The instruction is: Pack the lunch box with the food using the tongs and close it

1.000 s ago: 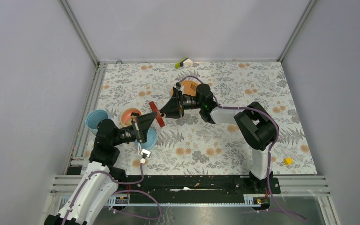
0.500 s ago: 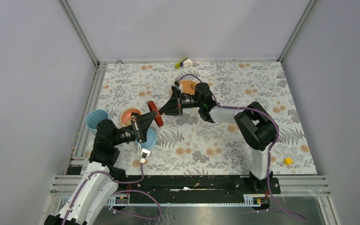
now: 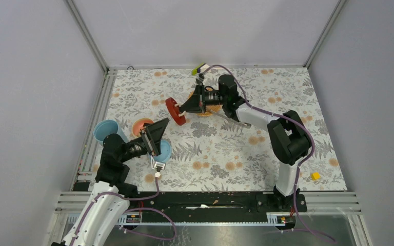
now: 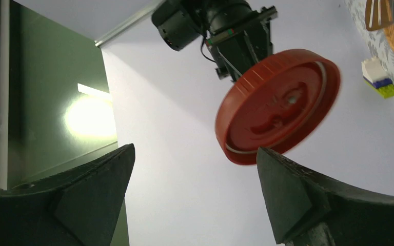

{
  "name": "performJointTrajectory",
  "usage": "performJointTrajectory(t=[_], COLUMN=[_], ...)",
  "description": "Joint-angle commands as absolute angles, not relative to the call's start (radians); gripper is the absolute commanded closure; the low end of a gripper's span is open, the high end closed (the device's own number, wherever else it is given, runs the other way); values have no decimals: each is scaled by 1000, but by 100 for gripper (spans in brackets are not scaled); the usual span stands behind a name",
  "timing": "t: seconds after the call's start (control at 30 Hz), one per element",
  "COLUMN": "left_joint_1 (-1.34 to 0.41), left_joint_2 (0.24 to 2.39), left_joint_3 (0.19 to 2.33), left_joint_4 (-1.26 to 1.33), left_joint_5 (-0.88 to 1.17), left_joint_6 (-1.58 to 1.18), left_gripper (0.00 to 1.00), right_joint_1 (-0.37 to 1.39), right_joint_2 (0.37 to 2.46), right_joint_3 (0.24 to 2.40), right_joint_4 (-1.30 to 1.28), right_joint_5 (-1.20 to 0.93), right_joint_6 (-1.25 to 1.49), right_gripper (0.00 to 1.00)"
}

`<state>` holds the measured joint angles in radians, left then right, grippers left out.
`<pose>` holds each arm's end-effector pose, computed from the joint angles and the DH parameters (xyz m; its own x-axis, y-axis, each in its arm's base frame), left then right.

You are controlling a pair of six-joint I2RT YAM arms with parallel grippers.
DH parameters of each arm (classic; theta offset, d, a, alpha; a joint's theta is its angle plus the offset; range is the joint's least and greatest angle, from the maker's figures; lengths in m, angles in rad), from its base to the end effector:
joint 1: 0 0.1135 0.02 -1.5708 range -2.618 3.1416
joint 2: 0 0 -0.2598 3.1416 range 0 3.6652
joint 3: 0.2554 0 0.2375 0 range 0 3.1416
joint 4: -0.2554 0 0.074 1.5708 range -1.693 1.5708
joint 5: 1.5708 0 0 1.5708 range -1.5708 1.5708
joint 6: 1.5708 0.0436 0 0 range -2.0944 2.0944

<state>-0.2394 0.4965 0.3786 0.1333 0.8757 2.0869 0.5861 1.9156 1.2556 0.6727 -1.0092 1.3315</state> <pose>0.1171 -0.0631 0.2714 0.7735 0.3846 0.5037 -0.4561 -0.2140 0.8638 0.3323 0.2649 0.2658 -0.9687 -0.0221 -0.2474 -0.2472 -0.0126 0.9689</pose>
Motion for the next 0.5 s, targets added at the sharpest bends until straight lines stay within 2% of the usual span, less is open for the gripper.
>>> performJointTrajectory(t=[0.0, 0.27, 0.37, 0.47], left_joint_1=[-241, -241, -241, -241], left_joint_2=[467, 535, 630, 817], left_joint_3=[460, 701, 837, 1099], left_joint_4=[68, -165, -205, -396], left_joint_5=[730, 516, 407, 318], left_joint_6=[2113, 1594, 1242, 873], left_gripper=[1, 1, 1, 1], right_joint_1=[559, 508, 494, 477], right_joint_2=[1807, 1789, 1791, 1813], right_joint_3=[1395, 1536, 1575, 1644], right_joint_4=[337, 17, -70, -164], right_joint_5=[-944, -828, -786, -744], right_joint_6=[968, 594, 506, 417], right_gripper=[100, 100, 100, 100])
